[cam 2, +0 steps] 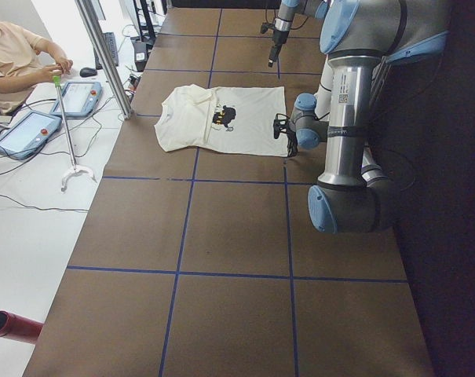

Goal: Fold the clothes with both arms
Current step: 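Lower both grippers onto the hem corners and pinch them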

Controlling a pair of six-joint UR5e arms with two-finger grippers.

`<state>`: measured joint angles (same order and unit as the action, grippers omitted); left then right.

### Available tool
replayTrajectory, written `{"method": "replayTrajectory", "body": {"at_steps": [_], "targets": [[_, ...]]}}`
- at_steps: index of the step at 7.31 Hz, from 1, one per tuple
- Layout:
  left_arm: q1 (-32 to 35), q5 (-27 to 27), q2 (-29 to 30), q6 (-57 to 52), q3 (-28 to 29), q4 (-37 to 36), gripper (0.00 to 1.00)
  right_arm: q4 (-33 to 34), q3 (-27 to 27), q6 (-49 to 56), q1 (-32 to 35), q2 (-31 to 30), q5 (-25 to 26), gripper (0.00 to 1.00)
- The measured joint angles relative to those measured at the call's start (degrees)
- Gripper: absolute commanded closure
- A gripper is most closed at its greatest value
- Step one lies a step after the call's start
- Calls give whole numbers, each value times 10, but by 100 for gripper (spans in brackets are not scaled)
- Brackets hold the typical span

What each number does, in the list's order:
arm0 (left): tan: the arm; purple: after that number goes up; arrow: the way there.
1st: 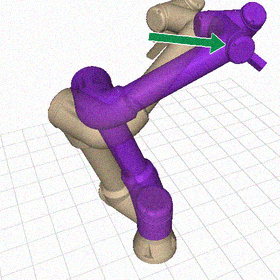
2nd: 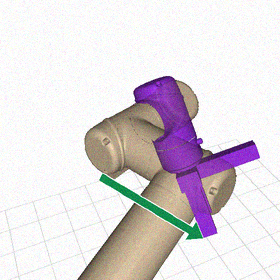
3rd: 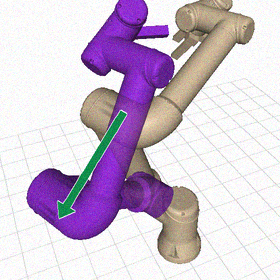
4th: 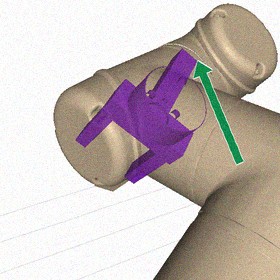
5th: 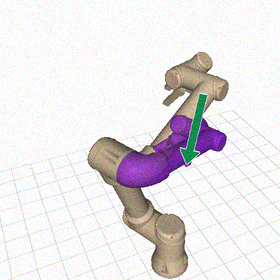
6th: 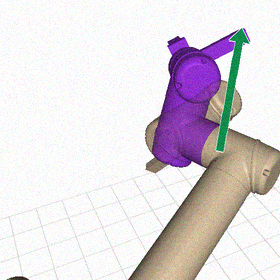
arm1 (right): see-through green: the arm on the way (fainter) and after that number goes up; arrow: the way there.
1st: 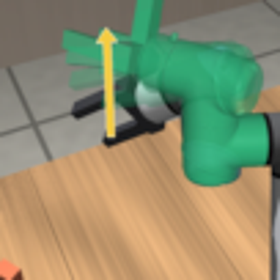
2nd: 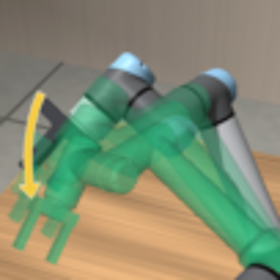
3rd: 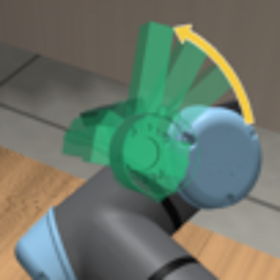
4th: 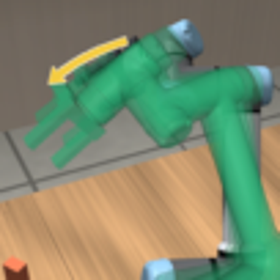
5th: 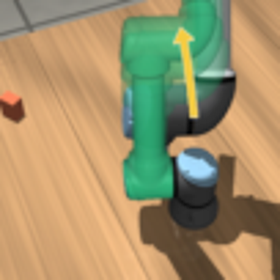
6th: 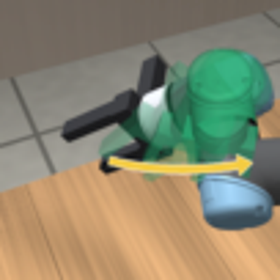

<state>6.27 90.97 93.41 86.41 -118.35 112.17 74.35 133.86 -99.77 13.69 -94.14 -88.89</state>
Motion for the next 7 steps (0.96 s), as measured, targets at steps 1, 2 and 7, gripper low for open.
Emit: {"method": "replayTrajectory", "body": {"at_steps": [1, 2, 7], "targets": [[2, 1, -1, 10, -1, 0, 43, 0, 0, 0, 0, 0, 0, 6], [3, 1, -1, 24, 0, 0, 43, 0, 0, 0, 0, 0, 0, 6], [4, 0, 3, 77, 6, 0, 45, 0, -1, 0, 0, 0, 3, 5]]}}
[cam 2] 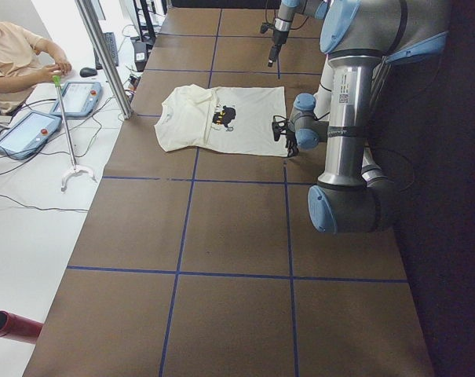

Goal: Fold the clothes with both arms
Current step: 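Lower both grippers onto the hem corners and pinch them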

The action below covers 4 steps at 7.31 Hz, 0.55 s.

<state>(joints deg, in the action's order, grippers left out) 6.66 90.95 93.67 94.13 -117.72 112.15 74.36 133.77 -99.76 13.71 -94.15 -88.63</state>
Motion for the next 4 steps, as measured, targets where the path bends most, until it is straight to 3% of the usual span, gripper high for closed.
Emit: {"method": "replayTrajectory", "body": {"at_steps": [2, 3, 4], "targets": [[2, -1, 3, 7, 6, 0, 47, 0, 0, 0, 0, 0, 0, 5], [5, -1, 3, 9, 9, 0, 57, 0, 0, 0, 0, 0, 0, 5], [8, -1, 3, 9, 10, 0, 74, 0, 0, 0, 0, 0, 0, 5]]}}
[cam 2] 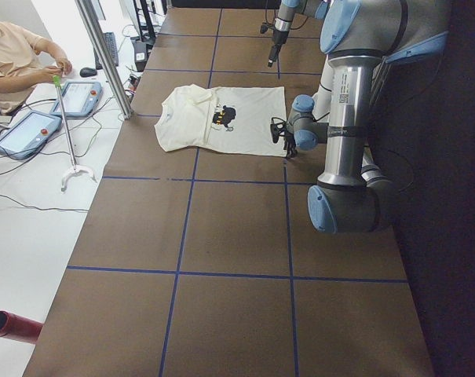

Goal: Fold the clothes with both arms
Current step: 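Lower both grippers onto the hem corners and pinch them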

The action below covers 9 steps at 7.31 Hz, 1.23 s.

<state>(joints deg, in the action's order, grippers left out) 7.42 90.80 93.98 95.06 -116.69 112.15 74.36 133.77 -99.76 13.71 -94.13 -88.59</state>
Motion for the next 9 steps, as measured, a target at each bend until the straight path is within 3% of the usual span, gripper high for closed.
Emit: {"method": "replayTrajectory", "body": {"at_steps": [3, 6, 9], "targets": [[7, 0, 1, 1, 1, 0, 99, 0, 0, 0, 0, -1, 0, 5], [7, 1, 2, 1, 0, 0, 100, 0, -1, 0, 0, -2, 0, 7], [12, -1, 5, -3, -4, 0, 100, -1, -6, -21, -5, -10, 14, 30]]}}
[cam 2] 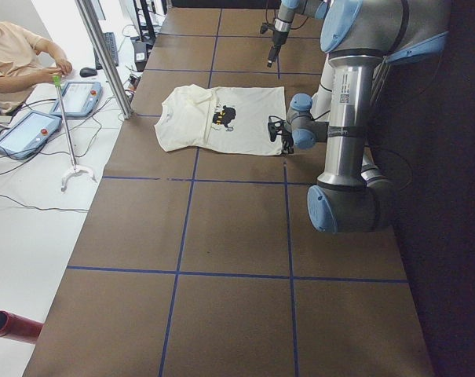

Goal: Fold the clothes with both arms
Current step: 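Lower both grippers onto the hem corners and pinch them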

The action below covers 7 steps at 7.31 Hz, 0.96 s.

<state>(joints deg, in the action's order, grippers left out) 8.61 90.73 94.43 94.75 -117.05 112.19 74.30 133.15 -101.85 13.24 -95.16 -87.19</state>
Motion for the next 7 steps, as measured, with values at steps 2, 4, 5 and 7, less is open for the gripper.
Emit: {"method": "replayTrajectory", "body": {"at_steps": [2, 4, 5, 7], "targets": [[4, -3, 7, -2, -1, 1, 100, -9, -16, -44, -22, -1, 28, 37], [7, -17, 15, -4, -2, 2, 100, -45, -48, -85, -61, 2, 74, 47], [7, -24, 17, -5, -2, 2, 100, -52, -60, -105, -86, 4, 102, 46], [7, -34, 18, -5, -2, 2, 100, -55, -81, -122, -127, 5, 142, 47]]}}
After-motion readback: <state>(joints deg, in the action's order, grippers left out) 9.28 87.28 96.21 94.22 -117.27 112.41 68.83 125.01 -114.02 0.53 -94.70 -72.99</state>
